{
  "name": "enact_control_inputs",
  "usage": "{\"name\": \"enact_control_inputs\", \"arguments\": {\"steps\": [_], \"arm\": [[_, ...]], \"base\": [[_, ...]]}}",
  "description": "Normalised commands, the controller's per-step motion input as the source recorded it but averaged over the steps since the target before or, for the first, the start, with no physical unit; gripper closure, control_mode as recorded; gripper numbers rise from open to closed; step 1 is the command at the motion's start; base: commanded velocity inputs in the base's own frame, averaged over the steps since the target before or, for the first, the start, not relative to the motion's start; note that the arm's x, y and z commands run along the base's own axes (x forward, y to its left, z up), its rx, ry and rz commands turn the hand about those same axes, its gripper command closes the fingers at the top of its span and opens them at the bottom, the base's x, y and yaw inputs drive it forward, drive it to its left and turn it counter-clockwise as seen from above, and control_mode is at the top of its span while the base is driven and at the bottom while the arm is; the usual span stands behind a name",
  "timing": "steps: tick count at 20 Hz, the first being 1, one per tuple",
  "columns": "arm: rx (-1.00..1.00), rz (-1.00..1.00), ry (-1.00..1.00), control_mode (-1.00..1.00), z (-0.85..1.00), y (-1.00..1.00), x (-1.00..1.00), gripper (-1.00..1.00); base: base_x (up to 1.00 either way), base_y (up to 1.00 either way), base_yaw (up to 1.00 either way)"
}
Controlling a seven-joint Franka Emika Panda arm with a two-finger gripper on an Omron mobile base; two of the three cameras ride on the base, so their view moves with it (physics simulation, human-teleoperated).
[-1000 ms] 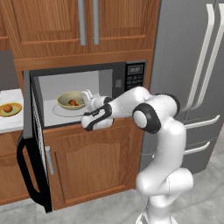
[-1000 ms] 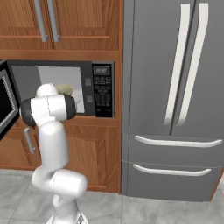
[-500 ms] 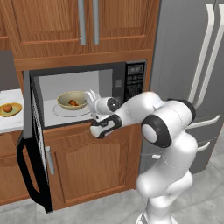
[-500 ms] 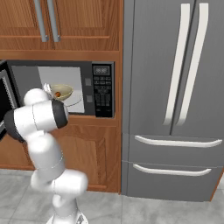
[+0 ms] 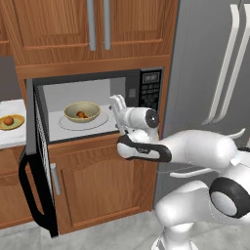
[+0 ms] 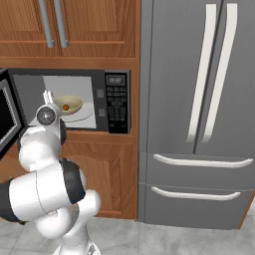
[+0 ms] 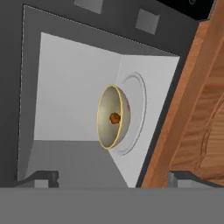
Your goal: Remove the tangerine from the bowl and place it on the small plate. Then place the bowl with only the chicken drumstick in the microwave, close the door, and press the start button to microwave the chicken drumstick.
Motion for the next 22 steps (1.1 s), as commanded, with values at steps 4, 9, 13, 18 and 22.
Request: {"name": "enact_control_inputs", "arguments": {"steps": [4, 9, 13, 18, 22], "arm": [[0.0, 0.0, 0.0, -1.0, 1.0, -0.39, -0.9, -1.0], [-0.01, 0.0, 0.0, -1.0, 0.92, -0.32, -0.98, -1.0], [-0.08, 0.0, 0.0, -1.0, 0.41, -0.01, -1.0, -1.0], [-0.18, 0.01, 0.0, -1.0, 0.37, 0.0, -1.0, -1.0], [-0.29, 0.11, 0.0, -1.0, 0.27, 0.03, -1.0, -1.0]], "base": [[0.0, 0.0, 0.0], [0.0, 0.0, 0.0], [0.0, 0.0, 0.0], [0.0, 0.0, 0.0], [0.0, 0.0, 0.0]]}}
